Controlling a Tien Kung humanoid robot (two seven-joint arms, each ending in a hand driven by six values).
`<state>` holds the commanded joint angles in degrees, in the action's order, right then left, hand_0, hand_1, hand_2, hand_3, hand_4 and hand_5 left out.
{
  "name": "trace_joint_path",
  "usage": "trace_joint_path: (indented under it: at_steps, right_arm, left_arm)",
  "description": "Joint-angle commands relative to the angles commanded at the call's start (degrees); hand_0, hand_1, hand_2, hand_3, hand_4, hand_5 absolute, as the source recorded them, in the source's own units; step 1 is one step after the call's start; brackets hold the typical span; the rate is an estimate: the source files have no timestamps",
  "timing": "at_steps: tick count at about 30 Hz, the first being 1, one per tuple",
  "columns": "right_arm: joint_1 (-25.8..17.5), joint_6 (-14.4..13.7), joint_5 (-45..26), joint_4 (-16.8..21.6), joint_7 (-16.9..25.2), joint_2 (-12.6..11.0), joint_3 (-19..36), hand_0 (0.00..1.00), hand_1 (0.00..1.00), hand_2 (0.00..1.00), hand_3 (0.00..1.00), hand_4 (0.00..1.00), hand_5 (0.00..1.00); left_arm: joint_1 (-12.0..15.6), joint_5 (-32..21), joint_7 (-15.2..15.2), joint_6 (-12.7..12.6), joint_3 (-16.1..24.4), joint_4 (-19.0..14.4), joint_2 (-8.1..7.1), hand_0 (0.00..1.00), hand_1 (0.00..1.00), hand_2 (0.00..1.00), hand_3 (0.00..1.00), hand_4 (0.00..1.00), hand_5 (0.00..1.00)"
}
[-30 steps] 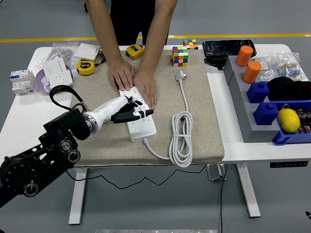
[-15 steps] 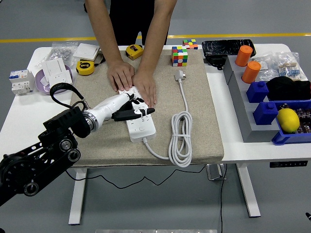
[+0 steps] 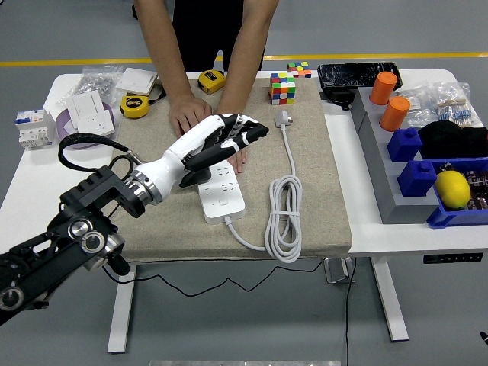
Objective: Pick up the plug,place it near the board,insert it into the board,press the button
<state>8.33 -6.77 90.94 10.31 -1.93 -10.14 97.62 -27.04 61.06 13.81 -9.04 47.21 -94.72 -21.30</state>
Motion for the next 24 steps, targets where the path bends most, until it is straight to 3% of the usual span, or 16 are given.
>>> trace_joint_path:
  at_steps: [3, 4, 9, 10, 11, 15, 16, 21, 24]
  right_arm:
    - [0.07, -0.06, 0.05, 0.0, -0.03, 0.04, 0.18, 0.998, 0.834, 0.752, 0.787, 0.998, 0.846]
    - [0.11, -0.06, -0.1, 0.0, 0.02, 0.03, 0.04, 0.998, 0.834, 0.753, 0.787, 0.998, 0.846]
    - [0.32, -0.1, -0.32, 0.0, 0.04, 0.01, -0.22, 0.998, 0.834, 0.753, 0.787, 0.998, 0.846]
    - [0.33, -0.09, -0.32, 0.0, 0.0, 0.01, -0.25, 0.998, 0.835, 0.753, 0.787, 0.998, 0.848]
    - [0.35, -0.09, -0.31, 0.0, -0.04, 0.01, -0.27, 0.998, 0.835, 0.753, 0.787, 0.998, 0.848]
    - [0.54, -0.07, -0.36, 0.0, -0.07, -0.07, -0.44, 0.998, 0.835, 0.753, 0.787, 0.998, 0.848]
    - [0.59, -0.08, -0.37, 0.0, -0.05, -0.09, -0.48, 0.998, 0.835, 0.752, 0.788, 0.998, 0.853]
    - [0.61, -0.03, -0.23, 0.0, -0.06, -0.12, -0.52, 0.998, 0.835, 0.752, 0.788, 0.998, 0.853]
    - [0.43, -0.05, 0.07, 0.0, -0.14, -0.13, -0.27, 0.998, 0.835, 0.753, 0.788, 0.998, 0.861]
  left_arm:
    - [0.35, -1.57, 3.7, 2.22, 0.54, 1.57, -0.76, 0.307, 0.226, 0.313, 0.66, 0.556, 0.414]
    - [0.41, -1.39, 4.43, 3.1, 0.45, 1.79, -0.9, 0.154, 0.041, 0.138, 0.764, 0.485, 0.318]
    - [0.08, -0.57, 9.93, 12.28, -0.46, 2.76, -0.61, 0.154, 0.041, 0.138, 0.764, 0.485, 0.318]
    - [-0.26, -0.12, 10.7, 14.01, -0.84, 3.27, -0.53, 0.141, 0.034, 0.142, 0.895, 0.451, 0.098]
    - [-0.62, 0.57, 11.15, 15.35, -1.17, 3.87, -0.5, 0.141, 0.034, 0.142, 0.895, 0.451, 0.098]
    - [-2.72, 3.84, 12.13, 16.8, -3.17, 7.36, -0.69, 0.141, 0.034, 0.142, 0.895, 0.451, 0.098]
    - [-3.18, 4.26, 12.33, 17.2, -3.7, 8.13, -0.7, 0.127, 0.029, 0.148, 0.906, 0.553, 0.002]
    - [-4.75, 12.76, 15.04, 18.8, -5.03, 11.29, -0.34, 0.127, 0.029, 0.148, 0.906, 0.553, 0.002]
    - [-4.88, 14.54, 15.81, 19.88, -5.53, 11.9, -0.16, 0.129, 0.029, 0.151, 0.902, 0.551, 0.002]
